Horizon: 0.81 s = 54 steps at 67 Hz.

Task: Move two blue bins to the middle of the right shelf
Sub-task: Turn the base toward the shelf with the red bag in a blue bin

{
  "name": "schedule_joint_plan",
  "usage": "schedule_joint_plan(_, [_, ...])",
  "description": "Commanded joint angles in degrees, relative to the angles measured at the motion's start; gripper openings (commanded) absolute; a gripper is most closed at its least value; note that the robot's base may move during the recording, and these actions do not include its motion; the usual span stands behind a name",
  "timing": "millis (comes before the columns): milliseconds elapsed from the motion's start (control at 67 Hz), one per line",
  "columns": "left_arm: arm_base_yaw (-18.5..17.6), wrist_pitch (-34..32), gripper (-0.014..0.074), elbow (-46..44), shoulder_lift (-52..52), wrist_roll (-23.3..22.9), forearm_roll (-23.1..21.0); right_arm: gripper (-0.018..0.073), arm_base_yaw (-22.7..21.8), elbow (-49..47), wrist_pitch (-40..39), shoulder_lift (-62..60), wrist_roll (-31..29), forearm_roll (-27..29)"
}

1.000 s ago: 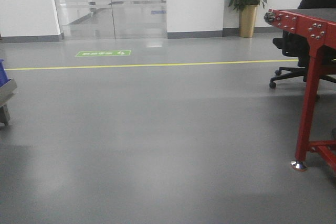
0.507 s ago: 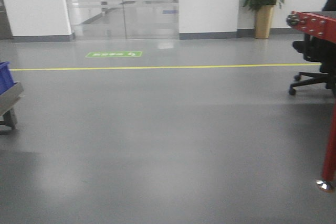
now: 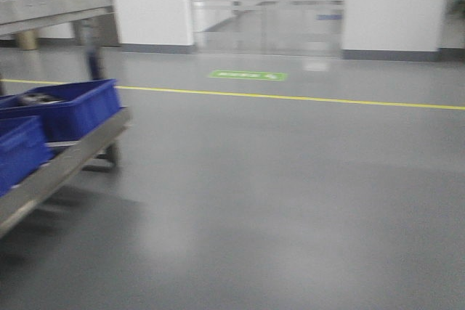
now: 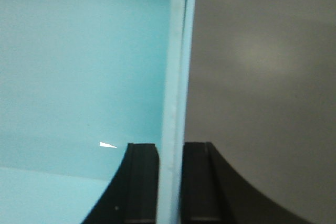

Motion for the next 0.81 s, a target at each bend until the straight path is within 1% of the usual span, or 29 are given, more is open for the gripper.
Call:
schedule_joint_plan(0, [-0.25,-4.90,-0.0111,-1.14,-1.07,1.26,1.16,-0.0162,-0.07,-1.07,-4.83,-1.13,-0.81,-0.73])
schedule_joint_plan(791, [-0.25,-4.90,-0.0111,-1.14,-1.07,1.26,1.16,-0.0162,-0.07,-1.07,-5.11,-1.13,-0.81,-0.73])
